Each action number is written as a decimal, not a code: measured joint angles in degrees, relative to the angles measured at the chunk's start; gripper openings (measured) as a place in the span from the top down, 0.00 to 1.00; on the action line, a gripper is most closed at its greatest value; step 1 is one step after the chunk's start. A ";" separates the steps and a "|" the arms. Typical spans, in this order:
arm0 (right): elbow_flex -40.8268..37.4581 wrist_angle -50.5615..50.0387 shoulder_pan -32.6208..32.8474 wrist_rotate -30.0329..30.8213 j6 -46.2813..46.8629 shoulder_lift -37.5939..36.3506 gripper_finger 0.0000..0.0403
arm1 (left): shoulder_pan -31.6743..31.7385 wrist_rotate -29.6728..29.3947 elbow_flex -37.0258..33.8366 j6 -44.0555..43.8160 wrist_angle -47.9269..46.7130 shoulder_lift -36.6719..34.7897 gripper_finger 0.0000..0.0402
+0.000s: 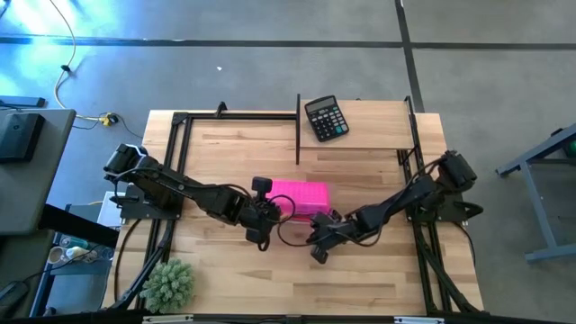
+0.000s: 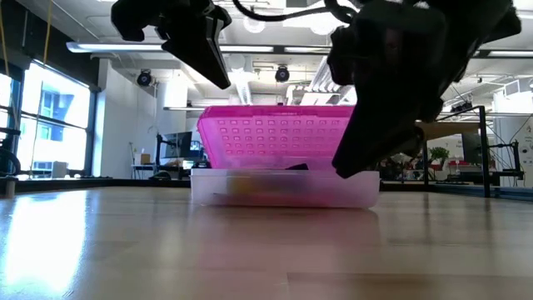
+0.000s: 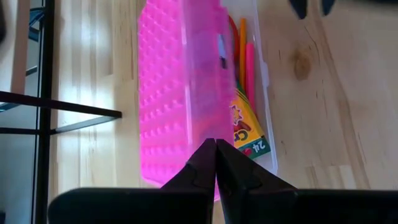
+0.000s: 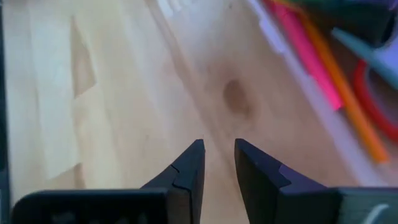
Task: Pack school essentials
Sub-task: Close the supply box, then return to Home Position
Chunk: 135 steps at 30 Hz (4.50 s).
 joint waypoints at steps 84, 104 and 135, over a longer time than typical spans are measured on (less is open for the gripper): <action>-0.20 -14.31 -9.18 5.10 -12.27 -11.57 0.80 | 7.21 13.96 -3.06 -4.44 7.30 4.19 1.00; 0.00 -11.19 -9.15 5.98 -36.57 -32.42 0.80 | 13.37 27.90 -4.32 1.53 8.67 -17.86 1.00; -24.55 6.43 -14.71 7.94 -43.74 -49.98 0.80 | 22.42 36.47 -48.49 -9.74 46.51 -51.84 1.00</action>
